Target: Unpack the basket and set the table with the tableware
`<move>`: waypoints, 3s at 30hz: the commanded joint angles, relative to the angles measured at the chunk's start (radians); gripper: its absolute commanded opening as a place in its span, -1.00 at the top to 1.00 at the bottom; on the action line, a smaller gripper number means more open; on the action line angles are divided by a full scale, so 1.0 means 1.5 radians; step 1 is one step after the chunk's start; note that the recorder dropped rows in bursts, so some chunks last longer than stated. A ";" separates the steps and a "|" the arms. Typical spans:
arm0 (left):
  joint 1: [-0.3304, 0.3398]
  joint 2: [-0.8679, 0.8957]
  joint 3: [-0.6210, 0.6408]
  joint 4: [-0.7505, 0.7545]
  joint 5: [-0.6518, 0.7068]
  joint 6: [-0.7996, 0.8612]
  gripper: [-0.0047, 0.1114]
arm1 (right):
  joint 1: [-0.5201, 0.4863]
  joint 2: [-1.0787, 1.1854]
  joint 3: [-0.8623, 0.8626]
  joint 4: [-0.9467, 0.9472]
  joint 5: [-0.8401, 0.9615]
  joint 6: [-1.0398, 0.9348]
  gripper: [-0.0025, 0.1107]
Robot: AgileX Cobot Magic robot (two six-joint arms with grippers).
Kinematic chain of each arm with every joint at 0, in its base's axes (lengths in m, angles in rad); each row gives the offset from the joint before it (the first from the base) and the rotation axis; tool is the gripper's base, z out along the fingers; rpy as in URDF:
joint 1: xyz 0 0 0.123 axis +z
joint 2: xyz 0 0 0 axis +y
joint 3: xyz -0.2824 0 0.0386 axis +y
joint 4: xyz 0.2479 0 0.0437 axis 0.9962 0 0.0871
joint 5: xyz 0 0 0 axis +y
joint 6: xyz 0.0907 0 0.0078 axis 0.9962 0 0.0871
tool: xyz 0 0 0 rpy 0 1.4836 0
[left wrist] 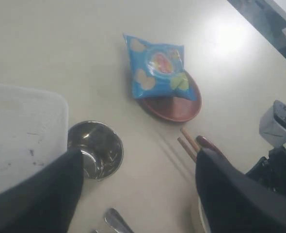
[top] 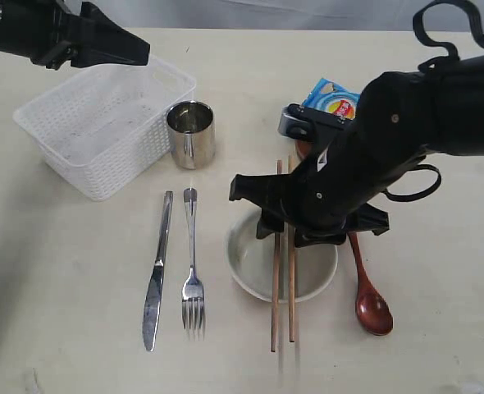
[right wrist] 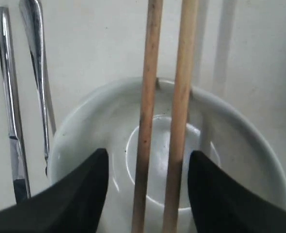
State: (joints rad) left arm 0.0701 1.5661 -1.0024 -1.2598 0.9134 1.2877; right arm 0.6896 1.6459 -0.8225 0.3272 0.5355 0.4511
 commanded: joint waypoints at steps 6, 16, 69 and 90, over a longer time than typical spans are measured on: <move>-0.005 -0.005 0.004 -0.003 0.006 0.009 -0.15 | 0.027 0.004 -0.001 0.011 -0.010 -0.002 0.10; -0.005 -0.005 0.004 -0.003 0.006 0.009 -0.15 | 0.032 0.004 -0.001 0.011 -0.017 -0.007 0.10; -0.005 -0.005 0.004 -0.001 -0.012 0.047 -0.15 | -0.280 0.269 -0.366 -0.233 -0.016 -0.188 0.96; -0.005 -0.005 0.004 0.001 -0.016 0.048 -0.15 | -0.278 0.208 -0.351 -0.128 0.132 -0.245 0.96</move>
State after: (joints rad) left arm 0.0701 1.5661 -1.0024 -1.2598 0.8855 1.3544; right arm 0.2748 1.9524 -1.3669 0.0687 0.7262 0.1352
